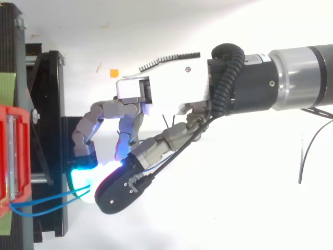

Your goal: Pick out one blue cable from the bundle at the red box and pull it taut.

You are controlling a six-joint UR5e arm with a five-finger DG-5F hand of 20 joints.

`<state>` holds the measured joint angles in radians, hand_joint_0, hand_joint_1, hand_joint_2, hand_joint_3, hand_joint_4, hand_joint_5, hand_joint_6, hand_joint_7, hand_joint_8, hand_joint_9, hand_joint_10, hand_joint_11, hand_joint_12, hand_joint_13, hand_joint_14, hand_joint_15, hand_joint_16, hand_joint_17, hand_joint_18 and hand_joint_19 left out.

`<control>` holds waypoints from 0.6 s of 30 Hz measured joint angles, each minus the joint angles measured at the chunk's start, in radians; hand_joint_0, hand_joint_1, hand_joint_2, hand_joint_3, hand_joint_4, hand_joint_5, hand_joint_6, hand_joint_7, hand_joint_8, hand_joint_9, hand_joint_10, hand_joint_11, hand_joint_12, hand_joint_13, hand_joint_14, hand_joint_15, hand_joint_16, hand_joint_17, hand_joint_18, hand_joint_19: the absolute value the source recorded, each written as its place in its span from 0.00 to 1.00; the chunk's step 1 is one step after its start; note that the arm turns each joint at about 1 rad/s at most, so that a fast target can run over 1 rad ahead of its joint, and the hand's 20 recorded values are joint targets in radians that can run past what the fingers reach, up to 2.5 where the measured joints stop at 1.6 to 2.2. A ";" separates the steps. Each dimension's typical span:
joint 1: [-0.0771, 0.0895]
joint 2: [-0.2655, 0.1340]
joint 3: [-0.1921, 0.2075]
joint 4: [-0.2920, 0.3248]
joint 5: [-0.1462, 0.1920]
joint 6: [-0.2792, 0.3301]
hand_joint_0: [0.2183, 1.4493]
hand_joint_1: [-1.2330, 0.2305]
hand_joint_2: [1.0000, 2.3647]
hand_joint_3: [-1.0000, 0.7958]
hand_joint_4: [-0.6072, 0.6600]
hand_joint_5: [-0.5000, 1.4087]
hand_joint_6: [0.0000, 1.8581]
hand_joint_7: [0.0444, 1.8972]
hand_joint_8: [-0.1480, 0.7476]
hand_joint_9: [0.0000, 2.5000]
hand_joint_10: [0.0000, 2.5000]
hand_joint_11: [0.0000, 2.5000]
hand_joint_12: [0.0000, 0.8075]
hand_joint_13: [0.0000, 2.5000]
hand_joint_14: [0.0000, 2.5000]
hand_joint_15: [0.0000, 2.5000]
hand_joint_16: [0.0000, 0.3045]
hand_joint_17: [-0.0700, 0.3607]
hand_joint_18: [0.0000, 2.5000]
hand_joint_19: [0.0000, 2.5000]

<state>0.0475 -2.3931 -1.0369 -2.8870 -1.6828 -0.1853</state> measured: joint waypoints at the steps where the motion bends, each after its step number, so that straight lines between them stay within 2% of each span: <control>1: 0.000 0.000 0.000 0.000 0.000 0.000 0.35 0.48 0.00 0.30 0.57 0.17 0.47 0.40 0.54 0.49 0.01 0.31 0.53 0.47 0.01 0.26 0.18 0.45 0.38 0.32; 7: 0.000 0.000 0.000 0.000 0.000 0.001 0.35 0.41 0.01 0.41 0.55 0.17 0.49 0.41 0.55 0.48 0.01 0.32 0.53 0.46 0.01 0.26 0.18 0.45 0.37 0.32; 12: 0.000 0.000 0.001 -0.001 0.000 0.000 0.36 0.36 0.01 0.46 0.54 0.17 0.50 0.41 0.54 0.48 0.01 0.32 0.53 0.46 0.01 0.27 0.18 0.45 0.37 0.32; 18: 0.000 0.000 0.001 -0.001 0.000 0.000 0.38 0.34 0.01 0.46 0.50 0.17 0.51 0.42 0.54 0.48 0.01 0.32 0.53 0.46 0.01 0.27 0.18 0.45 0.37 0.31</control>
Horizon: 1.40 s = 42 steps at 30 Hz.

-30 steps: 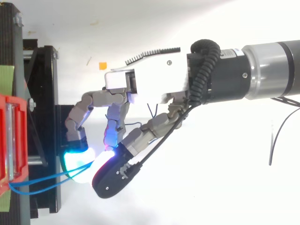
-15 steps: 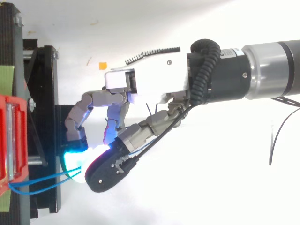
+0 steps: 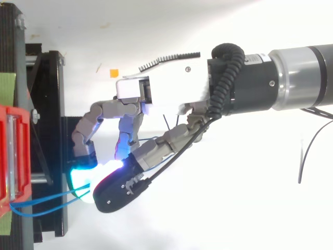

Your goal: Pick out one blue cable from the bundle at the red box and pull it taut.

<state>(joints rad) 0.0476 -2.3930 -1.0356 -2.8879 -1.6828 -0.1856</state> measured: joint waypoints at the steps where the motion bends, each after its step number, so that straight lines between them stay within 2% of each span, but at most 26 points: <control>1: 0.000 0.000 0.000 0.000 0.000 0.000 0.38 0.34 0.01 0.45 0.50 0.17 0.51 0.42 0.54 0.48 0.01 0.33 0.52 0.46 0.01 0.27 0.18 0.45 0.37 0.31; 19: -0.003 0.000 0.012 -0.001 0.000 -0.001 0.47 0.30 0.00 0.31 0.40 0.18 0.52 0.44 0.52 0.51 0.01 0.33 0.50 0.46 0.01 0.27 0.17 0.43 0.36 0.32; 32: -0.002 0.000 0.011 -0.001 0.000 0.000 0.46 0.31 0.00 0.28 0.41 0.18 0.52 0.45 0.52 0.52 0.01 0.33 0.50 0.47 0.01 0.27 0.17 0.43 0.37 0.31; 42: -0.003 0.000 0.010 -0.002 -0.003 -0.001 0.45 0.26 0.00 0.28 0.40 0.19 0.51 0.47 0.52 0.53 0.01 0.33 0.50 0.48 0.01 0.27 0.16 0.42 0.37 0.30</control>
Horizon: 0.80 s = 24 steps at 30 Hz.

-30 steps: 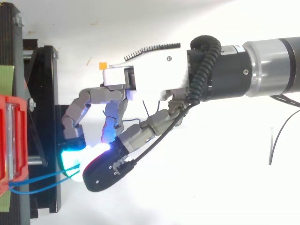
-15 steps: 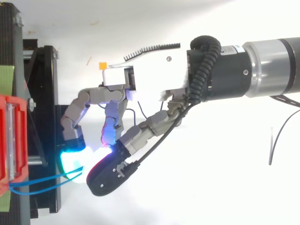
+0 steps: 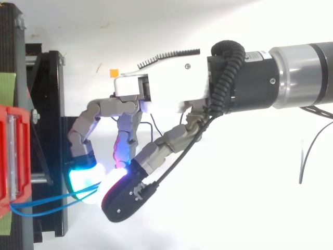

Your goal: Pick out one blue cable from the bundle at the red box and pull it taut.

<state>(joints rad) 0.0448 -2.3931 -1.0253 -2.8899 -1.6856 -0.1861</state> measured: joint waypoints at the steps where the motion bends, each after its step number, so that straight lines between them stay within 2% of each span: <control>1: 0.000 0.000 0.000 0.000 0.000 0.000 0.45 0.26 0.00 0.28 0.40 0.19 0.51 0.47 0.52 0.54 0.01 0.34 0.50 0.48 0.01 0.27 0.16 0.42 0.37 0.30; 8: 0.000 0.000 -0.001 0.001 -0.001 0.000 0.42 0.26 0.00 0.28 0.42 0.19 0.51 0.47 0.52 0.55 0.01 0.33 0.49 0.49 0.01 0.27 0.16 0.42 0.38 0.31; 11: 0.000 0.000 -0.001 0.002 -0.001 -0.001 0.37 0.29 0.00 0.28 0.49 0.20 0.50 0.47 0.53 0.57 0.01 0.34 0.50 0.49 0.01 0.27 0.16 0.42 0.38 0.31; 17: -0.002 0.000 -0.001 0.002 -0.002 -0.004 0.28 0.34 0.00 0.28 0.51 0.20 0.49 0.48 0.53 0.59 0.01 0.34 0.52 0.50 0.01 0.28 0.17 0.43 0.40 0.32; 24: -0.005 0.000 -0.001 0.003 -0.007 -0.005 0.25 0.40 0.00 0.28 0.53 0.21 0.48 0.48 0.55 0.61 0.01 0.34 0.54 0.51 0.01 0.27 0.18 0.45 0.42 0.32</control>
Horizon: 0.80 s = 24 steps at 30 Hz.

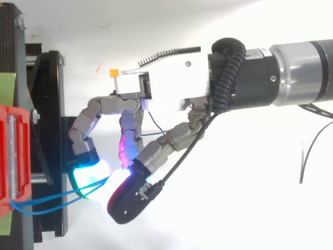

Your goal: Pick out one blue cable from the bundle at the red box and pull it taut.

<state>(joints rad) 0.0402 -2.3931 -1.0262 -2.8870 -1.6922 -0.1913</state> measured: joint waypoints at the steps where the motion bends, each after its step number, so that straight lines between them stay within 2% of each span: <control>1: 0.000 0.000 0.000 0.000 -0.001 0.000 0.24 0.40 0.00 0.28 0.53 0.21 0.47 0.47 0.55 0.61 0.01 0.34 0.53 0.51 0.01 0.27 0.18 0.45 0.42 0.32; 5: 0.001 0.000 0.000 0.000 -0.001 0.000 0.25 0.44 0.00 0.28 0.52 0.21 0.47 0.48 0.54 0.61 0.01 0.34 0.53 0.51 0.01 0.27 0.18 0.45 0.42 0.32; 10: 0.002 0.000 0.000 0.000 0.000 -0.001 0.32 0.48 0.00 0.28 0.51 0.22 0.47 0.53 0.54 0.62 0.01 0.35 0.52 0.52 0.01 0.28 0.17 0.44 0.41 0.33; 19: 0.003 0.000 0.000 -0.001 0.000 0.000 0.33 0.36 0.01 0.39 0.52 0.21 0.47 0.58 0.54 0.61 0.01 0.35 0.52 0.52 0.01 0.28 0.17 0.44 0.41 0.33; 24: 0.003 0.000 0.000 0.000 0.000 0.000 0.34 0.31 0.01 0.42 0.53 0.21 0.48 0.56 0.54 0.60 0.01 0.35 0.52 0.52 0.01 0.28 0.18 0.44 0.41 0.32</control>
<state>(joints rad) 0.0429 -2.3931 -1.0262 -2.8873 -1.6918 -0.1912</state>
